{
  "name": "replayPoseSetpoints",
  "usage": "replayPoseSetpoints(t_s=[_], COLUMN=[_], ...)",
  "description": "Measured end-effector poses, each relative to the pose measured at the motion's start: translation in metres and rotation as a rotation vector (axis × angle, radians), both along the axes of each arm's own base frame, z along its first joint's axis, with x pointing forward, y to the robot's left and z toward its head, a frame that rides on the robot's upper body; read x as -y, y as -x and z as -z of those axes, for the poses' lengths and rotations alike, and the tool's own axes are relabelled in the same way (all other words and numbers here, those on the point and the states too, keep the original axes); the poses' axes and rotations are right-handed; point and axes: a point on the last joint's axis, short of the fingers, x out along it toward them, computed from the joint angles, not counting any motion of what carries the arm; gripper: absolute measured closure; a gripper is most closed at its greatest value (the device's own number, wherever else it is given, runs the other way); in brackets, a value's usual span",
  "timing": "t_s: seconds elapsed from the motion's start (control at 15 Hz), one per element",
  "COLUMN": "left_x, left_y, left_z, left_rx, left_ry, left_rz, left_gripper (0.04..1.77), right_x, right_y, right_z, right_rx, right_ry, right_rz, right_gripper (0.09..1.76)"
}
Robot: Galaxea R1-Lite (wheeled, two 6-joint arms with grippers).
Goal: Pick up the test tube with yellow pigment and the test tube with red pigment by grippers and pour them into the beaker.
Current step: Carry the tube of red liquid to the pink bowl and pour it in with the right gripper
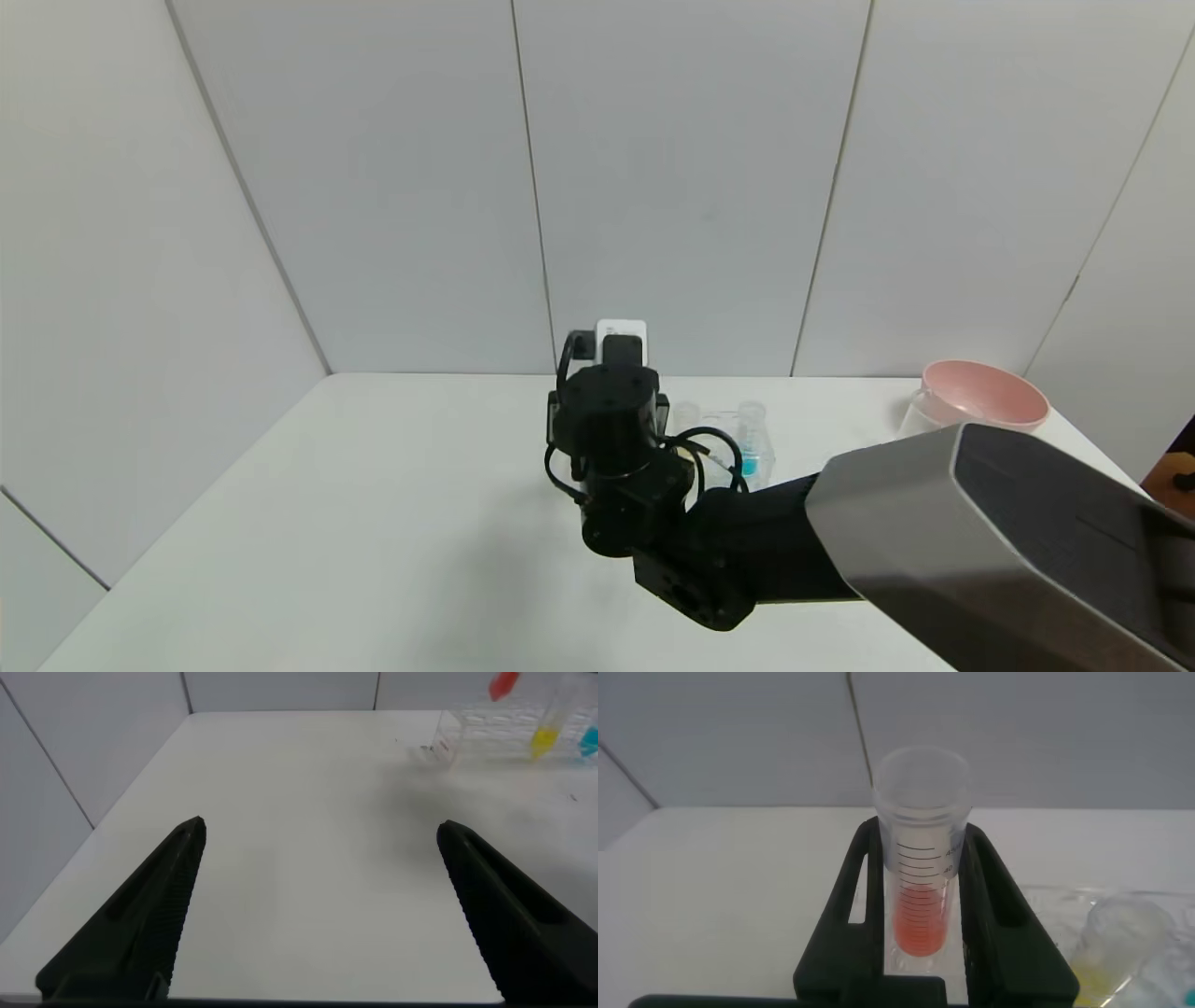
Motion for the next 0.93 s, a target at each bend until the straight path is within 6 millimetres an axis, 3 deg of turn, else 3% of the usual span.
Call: replayPoseSetpoints(t_s=[0.27,0.47,0.67,0.93], left_x=[0.000,0.000,0.000,0.000], left_y=[0.000,0.000,0.000,0.000], left_z=[0.000,0.000,0.000,0.000], left_rx=[0.000,0.000,0.000,0.000], left_ry=[0.000,0.000,0.000,0.000], left_rz=[0.000,0.000,0.000,0.000], left_gripper=[0.05,0.05,0.05,0.05], right_x=[0.023,0.057,0.107,0.197], right_y=[0.000,-0.003,-0.009,-0.023], right_z=[-0.051,-0.075,-0.085,-0.084], right_rx=[0.066,0.083,0.075,0.054], right_ry=[-0.074,-0.076,-0.046,0.006], right_rz=[0.040,0.101,0.192,0.270], right_gripper=[1.32,1.32,1.32,1.32])
